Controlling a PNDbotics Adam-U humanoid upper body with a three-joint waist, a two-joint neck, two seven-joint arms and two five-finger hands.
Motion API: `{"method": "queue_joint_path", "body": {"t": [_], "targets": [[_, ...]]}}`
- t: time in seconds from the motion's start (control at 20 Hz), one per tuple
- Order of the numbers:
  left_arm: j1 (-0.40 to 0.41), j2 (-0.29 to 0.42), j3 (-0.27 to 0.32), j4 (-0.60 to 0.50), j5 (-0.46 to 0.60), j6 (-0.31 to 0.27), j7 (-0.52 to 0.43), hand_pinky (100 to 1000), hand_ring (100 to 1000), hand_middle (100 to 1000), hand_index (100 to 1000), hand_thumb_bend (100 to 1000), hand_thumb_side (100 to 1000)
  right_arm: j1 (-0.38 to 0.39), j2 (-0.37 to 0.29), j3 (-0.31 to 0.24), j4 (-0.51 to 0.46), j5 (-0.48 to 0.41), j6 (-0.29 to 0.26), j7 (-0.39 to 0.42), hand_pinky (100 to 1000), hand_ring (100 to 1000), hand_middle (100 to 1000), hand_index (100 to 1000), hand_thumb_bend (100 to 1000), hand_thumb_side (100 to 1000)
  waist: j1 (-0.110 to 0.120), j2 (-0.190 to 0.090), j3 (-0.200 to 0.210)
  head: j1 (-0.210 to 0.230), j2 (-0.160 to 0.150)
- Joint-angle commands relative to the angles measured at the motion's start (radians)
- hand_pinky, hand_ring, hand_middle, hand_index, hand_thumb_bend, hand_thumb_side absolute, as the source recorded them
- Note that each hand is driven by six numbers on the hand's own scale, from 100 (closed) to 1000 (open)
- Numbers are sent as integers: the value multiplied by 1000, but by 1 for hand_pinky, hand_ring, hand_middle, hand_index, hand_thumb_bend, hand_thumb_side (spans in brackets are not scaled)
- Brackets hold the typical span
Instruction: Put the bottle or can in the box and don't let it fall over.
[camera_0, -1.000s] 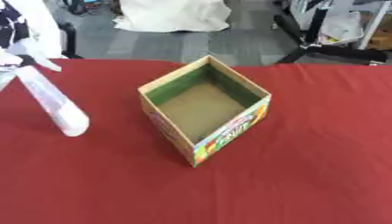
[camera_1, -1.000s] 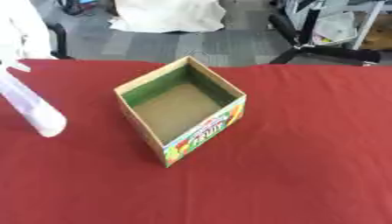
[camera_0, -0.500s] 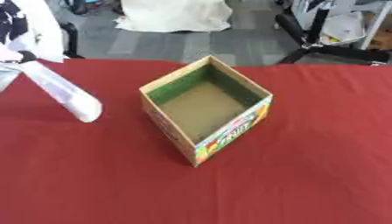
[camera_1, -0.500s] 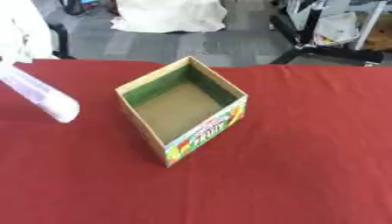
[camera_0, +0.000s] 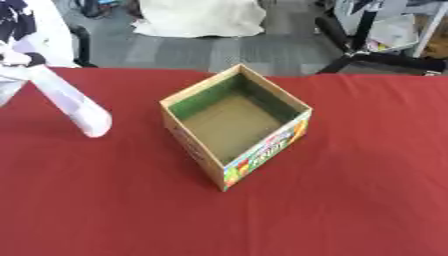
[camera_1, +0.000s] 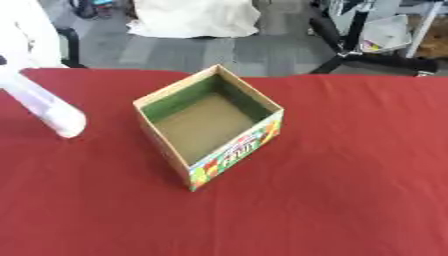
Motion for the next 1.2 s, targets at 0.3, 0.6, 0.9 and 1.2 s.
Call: {"method": "queue_joint_path", "body": {"t": [0.3,0.6,0.9,1.2], "targets": [[-53,17,0,-9,-21,1,-2,393,246,334,356,326,100,-12,-36,-11,-3,-3,-1,-1,801,712,678,802,492,423,3,-33,-2,2,6],[-102,-7,-11,4,-41,-1,-5,382,238,328,349,333,100,-17,-37,-8,-2,-2,1,3,801,712,678,802,495,422,5,-37,-4,-4,17],[-165,-42,-27,18,-67,-7,-13,372,231,323,344,340,100,-21,-37,-5,1,-2,2,5,801,712,678,802,497,423,9,-42,-5,-2,20],[-239,-90,-48,31,-93,-17,-26,363,226,318,338,353,100,-25,-37,-3,4,-2,2,7,801,712,678,802,499,423,11,-48,-10,-5,25]]}}
